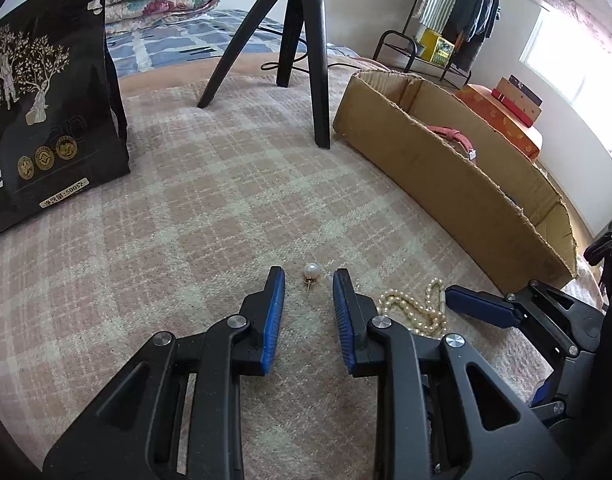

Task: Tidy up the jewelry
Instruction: 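Close the left tool on the pearl earring while the right tool grasps the pearl necklace, then carry the earring in the left tool while the right tool carries the pearl necklace to the box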

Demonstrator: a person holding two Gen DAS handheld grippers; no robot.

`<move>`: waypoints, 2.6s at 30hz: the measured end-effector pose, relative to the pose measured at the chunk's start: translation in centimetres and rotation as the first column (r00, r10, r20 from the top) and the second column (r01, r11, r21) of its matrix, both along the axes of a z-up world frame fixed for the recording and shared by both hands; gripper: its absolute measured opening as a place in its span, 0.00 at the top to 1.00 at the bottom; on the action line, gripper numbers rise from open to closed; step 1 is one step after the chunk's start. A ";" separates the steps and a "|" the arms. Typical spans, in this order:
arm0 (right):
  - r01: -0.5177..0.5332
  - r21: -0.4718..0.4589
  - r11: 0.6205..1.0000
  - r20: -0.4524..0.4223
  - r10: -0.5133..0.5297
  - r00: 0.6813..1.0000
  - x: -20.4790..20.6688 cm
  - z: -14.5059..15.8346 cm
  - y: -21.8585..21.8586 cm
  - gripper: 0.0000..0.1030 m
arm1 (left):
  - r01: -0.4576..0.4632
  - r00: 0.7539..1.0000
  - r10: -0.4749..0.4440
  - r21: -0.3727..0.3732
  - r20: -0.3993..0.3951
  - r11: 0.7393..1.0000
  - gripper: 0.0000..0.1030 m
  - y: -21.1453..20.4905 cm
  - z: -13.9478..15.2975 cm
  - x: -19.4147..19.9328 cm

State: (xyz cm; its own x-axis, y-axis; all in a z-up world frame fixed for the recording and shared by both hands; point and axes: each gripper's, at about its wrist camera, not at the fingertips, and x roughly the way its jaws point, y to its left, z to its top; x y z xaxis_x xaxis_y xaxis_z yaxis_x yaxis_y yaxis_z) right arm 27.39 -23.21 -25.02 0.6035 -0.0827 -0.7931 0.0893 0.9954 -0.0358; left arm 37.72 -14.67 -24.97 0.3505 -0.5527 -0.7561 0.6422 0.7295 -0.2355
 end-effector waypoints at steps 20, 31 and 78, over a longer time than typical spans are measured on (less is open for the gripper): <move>0.005 0.042 0.999 0.028 -0.007 1.000 1.0 -0.1 -0.3 0.67 | -0.063 0.998 0.063 0.013 -0.009 0.998 0.94 0.0 -0.3 1.0; -0.035 0.144 0.989 0.051 0.028 0.998 0.8 0.0 -1.0 0.90 | -0.128 0.992 0.128 -0.002 -0.020 0.992 0.94 1.7 0.4 0.9; -0.170 0.166 0.971 0.209 0.134 0.969 -10.9 14.8 -5.5 0.95 | -0.197 0.976 0.204 -0.100 0.071 0.975 0.94 4.8 13.4 -11.8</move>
State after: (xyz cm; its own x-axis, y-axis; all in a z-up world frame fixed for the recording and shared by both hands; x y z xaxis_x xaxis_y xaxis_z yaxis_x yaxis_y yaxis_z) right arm 16.45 -28.68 -10.24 0.7421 0.1560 -0.6518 -0.0761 0.9859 0.1493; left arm 25.92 -9.87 -11.56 0.5187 -0.5309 -0.6702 0.5044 0.8229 -0.2615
